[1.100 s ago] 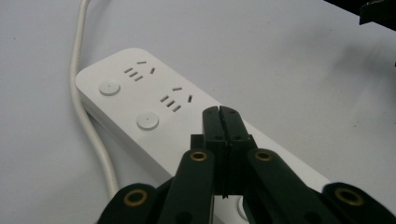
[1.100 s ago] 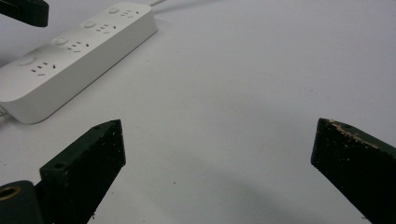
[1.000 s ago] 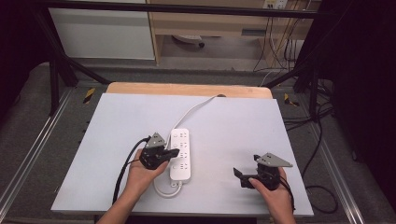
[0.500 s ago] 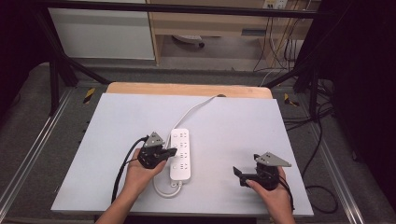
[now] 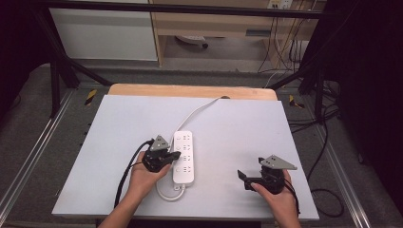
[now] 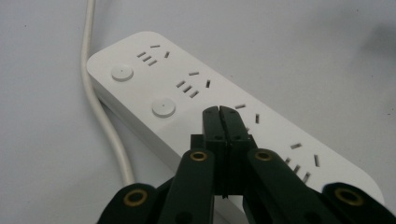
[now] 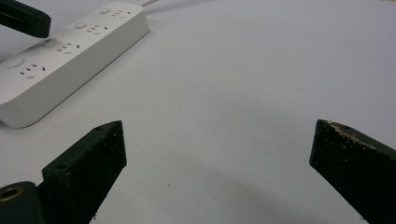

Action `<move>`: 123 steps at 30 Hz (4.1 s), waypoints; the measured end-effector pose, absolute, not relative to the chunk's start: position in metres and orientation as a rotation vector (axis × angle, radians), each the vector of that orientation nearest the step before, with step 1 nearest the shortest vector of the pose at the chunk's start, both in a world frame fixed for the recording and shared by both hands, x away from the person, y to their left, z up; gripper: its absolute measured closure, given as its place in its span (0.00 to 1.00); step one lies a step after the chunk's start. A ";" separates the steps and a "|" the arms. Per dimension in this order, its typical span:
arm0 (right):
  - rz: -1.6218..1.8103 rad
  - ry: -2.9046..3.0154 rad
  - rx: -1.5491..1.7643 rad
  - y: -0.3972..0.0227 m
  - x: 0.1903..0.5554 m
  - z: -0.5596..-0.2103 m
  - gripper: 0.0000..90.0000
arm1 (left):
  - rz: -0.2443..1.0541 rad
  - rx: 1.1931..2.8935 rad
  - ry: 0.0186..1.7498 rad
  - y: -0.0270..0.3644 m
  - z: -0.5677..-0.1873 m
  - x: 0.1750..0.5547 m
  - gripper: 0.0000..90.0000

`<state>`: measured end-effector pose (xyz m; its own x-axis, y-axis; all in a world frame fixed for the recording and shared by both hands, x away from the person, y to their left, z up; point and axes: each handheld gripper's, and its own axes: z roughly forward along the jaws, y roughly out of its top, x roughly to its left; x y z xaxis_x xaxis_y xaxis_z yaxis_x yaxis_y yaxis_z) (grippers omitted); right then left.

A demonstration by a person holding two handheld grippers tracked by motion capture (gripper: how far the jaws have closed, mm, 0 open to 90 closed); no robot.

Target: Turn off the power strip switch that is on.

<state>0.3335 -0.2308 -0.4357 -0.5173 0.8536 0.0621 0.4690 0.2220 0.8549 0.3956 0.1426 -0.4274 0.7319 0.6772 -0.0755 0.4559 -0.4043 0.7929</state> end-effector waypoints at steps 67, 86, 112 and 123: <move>1.215 2.076 1.246 -0.233 0.333 -0.436 0.05 | 0.339 2.099 0.847 0.140 -0.432 0.398 1.00; 1.214 2.076 1.248 -0.234 0.333 -0.436 0.04 | 0.375 2.111 0.824 0.139 -0.434 0.395 1.00; 1.213 2.080 1.247 -0.234 0.333 -0.437 0.05 | 0.389 2.104 0.823 0.138 -0.434 0.395 1.00; 1.210 2.081 1.253 -0.233 0.333 -0.437 0.05 | 0.391 2.116 0.793 0.131 -0.431 0.392 1.00</move>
